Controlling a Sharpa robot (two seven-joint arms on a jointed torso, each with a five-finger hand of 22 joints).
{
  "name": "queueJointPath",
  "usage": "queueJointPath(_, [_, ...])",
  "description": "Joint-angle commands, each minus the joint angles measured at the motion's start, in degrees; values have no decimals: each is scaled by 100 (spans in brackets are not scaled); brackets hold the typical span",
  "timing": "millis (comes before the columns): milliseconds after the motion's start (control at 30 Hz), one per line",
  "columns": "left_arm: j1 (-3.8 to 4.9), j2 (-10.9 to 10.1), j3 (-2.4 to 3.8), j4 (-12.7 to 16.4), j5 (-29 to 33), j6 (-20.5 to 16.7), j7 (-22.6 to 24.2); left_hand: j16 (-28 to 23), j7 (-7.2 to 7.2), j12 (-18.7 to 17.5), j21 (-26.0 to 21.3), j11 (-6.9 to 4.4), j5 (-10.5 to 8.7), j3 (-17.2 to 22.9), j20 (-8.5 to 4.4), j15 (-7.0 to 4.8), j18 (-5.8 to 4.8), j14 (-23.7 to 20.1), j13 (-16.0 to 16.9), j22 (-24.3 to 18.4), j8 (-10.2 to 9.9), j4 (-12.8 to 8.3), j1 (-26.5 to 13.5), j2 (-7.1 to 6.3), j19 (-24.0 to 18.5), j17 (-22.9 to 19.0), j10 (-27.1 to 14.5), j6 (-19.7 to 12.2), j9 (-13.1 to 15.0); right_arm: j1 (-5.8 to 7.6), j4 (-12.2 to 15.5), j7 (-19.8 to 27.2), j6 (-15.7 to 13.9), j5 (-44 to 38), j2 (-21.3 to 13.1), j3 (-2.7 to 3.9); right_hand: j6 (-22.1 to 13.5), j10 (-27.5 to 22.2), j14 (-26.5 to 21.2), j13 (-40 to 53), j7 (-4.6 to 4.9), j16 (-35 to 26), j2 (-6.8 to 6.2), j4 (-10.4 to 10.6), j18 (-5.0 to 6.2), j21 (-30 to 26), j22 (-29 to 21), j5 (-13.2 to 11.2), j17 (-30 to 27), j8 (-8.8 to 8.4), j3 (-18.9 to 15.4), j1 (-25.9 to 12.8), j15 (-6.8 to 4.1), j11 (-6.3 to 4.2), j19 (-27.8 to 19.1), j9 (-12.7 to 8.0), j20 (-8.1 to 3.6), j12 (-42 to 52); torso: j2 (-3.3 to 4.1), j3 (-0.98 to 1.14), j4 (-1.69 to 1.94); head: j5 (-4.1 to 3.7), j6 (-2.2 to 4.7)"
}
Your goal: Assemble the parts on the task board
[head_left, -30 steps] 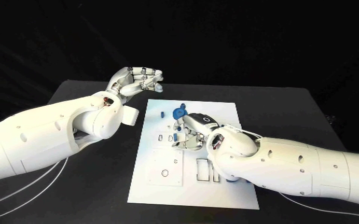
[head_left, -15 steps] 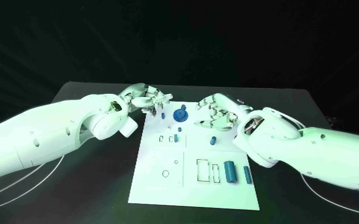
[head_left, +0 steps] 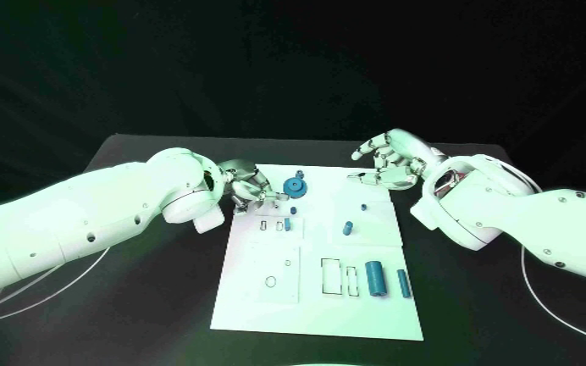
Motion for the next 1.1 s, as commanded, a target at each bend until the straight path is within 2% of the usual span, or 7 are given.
queueJointPath(33, [21, 94, 3, -26, -580, 406, -561, 14, -22, 32, 20, -10, -13, -37, -12, -12, -31, 47, -5, -5, 25, -9, -64, 5, -16, 2, -32, -36, 13, 17, -71, 68, 192, 210, -9, 1, 38, -30, 441, 0, -10, -10, 46, -1, 42, -6, 1163, 28, 902, 36, 37, 14, 9, -26, 243, 3, 19, 27, -7, -2, 4, -12, -16])
queueJointPath(200, [47, 248, -15, -125, -674, 493, -638, 21, -22, -6, 20, -9, -12, -46, -13, -13, -30, 51, -64, -8, 28, -10, -71, 7, -20, 12, -68, -39, 17, 28, -146, 36, 245, 217, 16, 1, 37, -37, 442, -9, -11, -9, 41, -2, 41, -4, 1165, 48, 906, 40, 37, 9, 7, -28, 245, 2, 18, 18, -8, 1, 0, 16, -35])
queueJointPath(300, [88, 347, -59, -187, -713, 537, -663, 39, -24, -14, 29, -11, -1, -45, -13, -14, -33, 62, -72, 8, 31, -17, -49, 40, -16, 41, -86, -53, 31, 31, -174, -22, 260, 175, 33, 1, 22, -47, 443, -22, -19, -10, 12, -17, 40, -7, 1167, 313, 909, 77, 94, 62, -5, -41, 248, -10, 2, 9, -4, -3, 1, 56, -38])
queueJointPath(367, [107, 387, -78, -209, -736, 551, -672, 59, -26, -6, 42, -13, 3, -40, -14, -15, -37, 75, -58, 31, 35, -21, -16, 62, -4, 73, -85, -63, 43, 31, -185, -59, 264, 153, 37, 1, 20, -46, 444, -23, -21, -8, -4, -20, 38, -1, 1171, 351, 913, 84, 103, 78, -7, -43, 252, -12, 0, 10, -6, -6, 7, 51, -48])
queueJointPath(533, [135, 467, -108, -230, -771, 625, -691, 93, -29, 16, 70, -17, 5, -21, -15, -18, -45, 96, -25, 79, 41, -21, 48, 105, 21, 125, -74, -75, 64, 33, -210, -140, 270, 100, 49, 1, 20, -46, 444, -24, -23, -11, -14, -23, 39, -2, 1171, 373, 909, 89, 110, 92, -9, -44, 252, -14, -1, 10, -3, -6, 4, 59, -77])
queueJointPath(833, [146, 594, -145, -270, -781, 760, -712, 157, -34, 44, 119, -21, 5, -12, -17, -21, -63, 136, 10, 173, 49, -22, 81, 121, 82, 227, -50, -71, 79, 33, -249, -195, 297, 67, 66, 0, 19, -46, 443, -26, -24, -12, -18, -24, 39, -3, 1170, 385, 908, 92, 115, 99, -9, -45, 252, -14, -2, 9, 3, -12, -2, 47, -74])
queueJointPath(1100, [144, 723, -183, -361, -759, 866, -710, 162, -34, 39, 127, -22, 5, -10, -17, -22, -65, 139, 2, 186, 49, -23, 92, 122, 90, 232, -55, -73, 82, 33, -267, -220, 330, 27, 86, 0, 24, -43, 445, -27, -27, -10, -52, -30, 37, 1, 1174, 353, 913, 110, 129, 138, -13, -49, 255, -17, -6, 10, 5, -7, -1, 48, -87])
